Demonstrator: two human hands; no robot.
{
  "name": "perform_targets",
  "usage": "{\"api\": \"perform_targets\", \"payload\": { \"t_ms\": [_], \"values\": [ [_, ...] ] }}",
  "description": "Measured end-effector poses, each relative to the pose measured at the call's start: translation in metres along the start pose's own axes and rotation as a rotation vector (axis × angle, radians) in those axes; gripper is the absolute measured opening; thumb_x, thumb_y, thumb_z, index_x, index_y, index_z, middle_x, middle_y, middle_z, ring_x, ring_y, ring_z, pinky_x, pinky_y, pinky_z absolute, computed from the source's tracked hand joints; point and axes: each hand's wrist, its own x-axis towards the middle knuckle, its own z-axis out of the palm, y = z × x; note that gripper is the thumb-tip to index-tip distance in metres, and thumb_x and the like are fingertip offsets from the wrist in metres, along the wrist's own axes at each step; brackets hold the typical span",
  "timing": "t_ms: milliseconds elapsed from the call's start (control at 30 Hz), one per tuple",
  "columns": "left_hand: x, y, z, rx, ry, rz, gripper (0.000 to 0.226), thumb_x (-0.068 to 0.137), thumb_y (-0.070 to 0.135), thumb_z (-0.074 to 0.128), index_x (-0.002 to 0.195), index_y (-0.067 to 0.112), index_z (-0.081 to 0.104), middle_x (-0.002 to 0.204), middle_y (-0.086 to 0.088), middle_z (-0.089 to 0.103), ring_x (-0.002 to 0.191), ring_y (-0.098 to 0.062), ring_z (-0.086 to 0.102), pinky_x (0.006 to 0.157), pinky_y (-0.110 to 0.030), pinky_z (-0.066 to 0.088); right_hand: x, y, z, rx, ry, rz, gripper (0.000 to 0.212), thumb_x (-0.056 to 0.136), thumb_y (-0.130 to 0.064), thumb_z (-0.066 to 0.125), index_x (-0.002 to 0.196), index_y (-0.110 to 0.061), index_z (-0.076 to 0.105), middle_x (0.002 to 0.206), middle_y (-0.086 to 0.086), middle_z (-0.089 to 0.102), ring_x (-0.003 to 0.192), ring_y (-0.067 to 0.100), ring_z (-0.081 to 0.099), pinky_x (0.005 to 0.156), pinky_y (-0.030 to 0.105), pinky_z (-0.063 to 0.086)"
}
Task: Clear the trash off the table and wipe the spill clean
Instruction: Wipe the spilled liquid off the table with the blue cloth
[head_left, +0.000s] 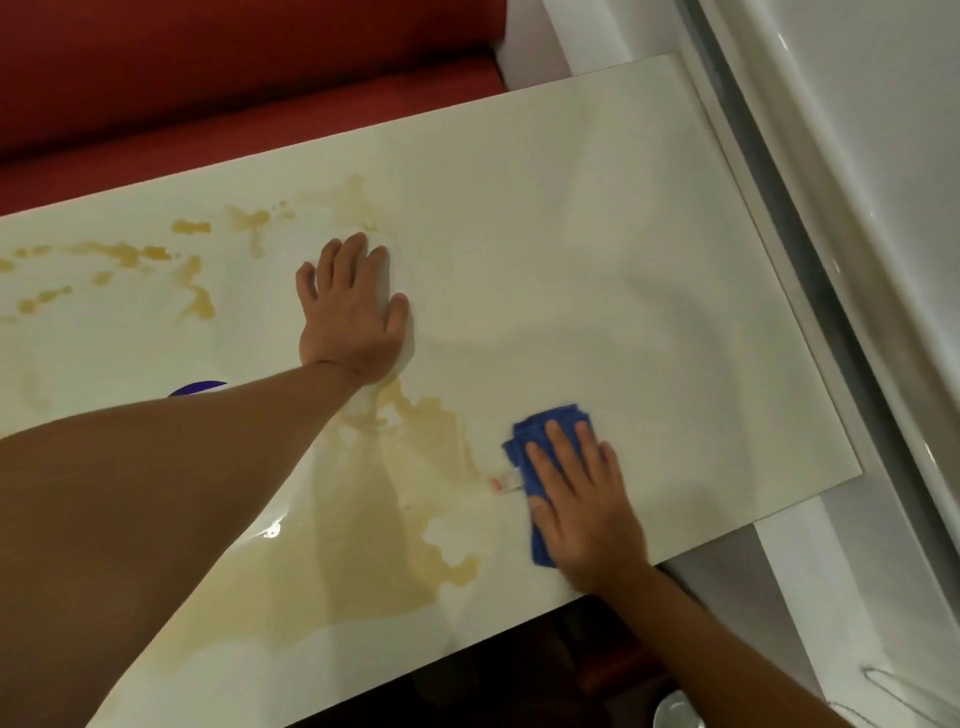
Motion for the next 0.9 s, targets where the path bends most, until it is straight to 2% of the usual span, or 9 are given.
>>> {"api": "perform_targets", "payload": {
  "t_ms": [100, 167, 267, 300, 467, 600, 733, 833, 900],
  "values": [
    [0.000, -0.003, 0.001, -0.005, -0.015, 0.022, 0.058, 0.093, 0.044, 0.044, 0.146, 0.018, 0.038, 0.162, -0.008, 0.027, 0.151, -0.032, 0.015, 0.121, -0.058, 0.011, 0.006, 0.029, -0.010, 0.006, -0.020, 0.125, 0.059, 0.106, -0.039, 0.033, 0.160, -0.019, 0.026, 0.170, 0.008, 0.016, 0.157, 0.036, 0.010, 0.121, 0.061, 0.021],
    [0.000, -0.005, 0.001, -0.014, -0.010, 0.043, 0.058, 0.091, 0.044, 0.046, 0.143, 0.018, 0.039, 0.161, -0.009, 0.027, 0.150, -0.033, 0.016, 0.120, -0.059, 0.012, 0.029, 0.040, -0.015, -0.004, 0.002, 0.308, 0.060, 0.107, -0.042, 0.026, 0.162, -0.019, 0.021, 0.171, 0.008, 0.012, 0.157, 0.035, 0.005, 0.123, 0.058, 0.018],
    [-0.002, -0.007, -0.002, -0.053, -0.034, 0.052, 0.057, 0.091, 0.048, 0.047, 0.140, 0.021, 0.041, 0.161, -0.008, 0.027, 0.151, -0.033, 0.015, 0.121, -0.058, 0.009, 0.081, 0.024, -0.016, -0.002, 0.084, 0.647, 0.062, 0.107, -0.043, 0.021, 0.161, -0.012, 0.024, 0.168, 0.017, 0.018, 0.154, 0.044, 0.012, 0.120, 0.062, 0.022],
    [-0.002, -0.008, -0.004, -0.071, -0.044, 0.056, 0.055, 0.091, 0.050, 0.047, 0.139, 0.023, 0.042, 0.161, -0.007, 0.027, 0.151, -0.033, 0.015, 0.121, -0.058, 0.008, 0.093, 0.008, -0.014, -0.005, 0.100, 0.692, 0.063, 0.107, -0.043, 0.021, 0.161, -0.010, 0.025, 0.167, 0.019, 0.020, 0.154, 0.046, 0.014, 0.119, 0.063, 0.023],
    [-0.003, -0.024, -0.013, -0.095, -0.135, 0.185, 0.048, 0.092, 0.053, 0.043, 0.133, 0.027, 0.046, 0.159, -0.010, 0.031, 0.148, -0.036, 0.021, 0.118, -0.060, 0.016, 0.063, -0.085, 0.013, -0.065, 0.044, 0.442, 0.062, 0.109, -0.043, 0.017, 0.163, -0.014, 0.014, 0.171, 0.014, 0.004, 0.157, 0.038, -0.001, 0.125, 0.057, 0.012],
    [-0.006, -0.061, -0.030, -0.027, -0.159, 0.366, 0.059, 0.094, 0.049, 0.037, 0.143, 0.019, 0.044, 0.159, -0.013, 0.033, 0.147, -0.037, 0.026, 0.119, -0.056, 0.022, -0.005, -0.080, 0.021, -0.033, 0.014, 0.375, 0.061, 0.109, -0.046, 0.017, 0.164, -0.021, 0.012, 0.172, 0.005, 0.000, 0.158, 0.031, -0.006, 0.125, 0.056, 0.016],
    [-0.009, -0.086, -0.036, 0.053, -0.211, 0.409, 0.062, 0.094, 0.053, 0.030, 0.147, 0.024, 0.038, 0.165, -0.010, 0.022, 0.153, -0.035, 0.011, 0.122, -0.057, 0.009, -0.009, -0.037, 0.014, -0.035, 0.018, 0.484, 0.061, 0.107, -0.045, 0.018, 0.164, -0.022, 0.014, 0.172, 0.005, 0.002, 0.158, 0.030, -0.005, 0.124, 0.058, 0.017],
    [-0.012, -0.090, -0.029, 0.032, -0.227, 0.421, 0.062, 0.096, 0.052, 0.030, 0.152, 0.026, 0.031, 0.168, -0.009, 0.012, 0.155, -0.031, -0.001, 0.123, -0.054, -0.003, 0.017, -0.009, 0.005, -0.089, 0.040, 0.591, 0.062, 0.107, -0.039, 0.022, 0.162, -0.011, 0.023, 0.170, 0.015, 0.012, 0.156, 0.041, 0.006, 0.118, 0.059, 0.025],
    [-0.012, -0.090, -0.026, 0.039, -0.204, 0.420, 0.060, 0.096, 0.051, 0.030, 0.151, 0.026, 0.031, 0.168, -0.009, 0.012, 0.155, -0.031, -0.001, 0.124, -0.053, -0.003, 0.035, 0.005, 0.000, -0.095, 0.070, 0.654, 0.061, 0.107, -0.038, 0.024, 0.161, -0.009, 0.025, 0.169, 0.017, 0.016, 0.154, 0.043, 0.012, 0.117, 0.059, 0.025]
  ]
}}
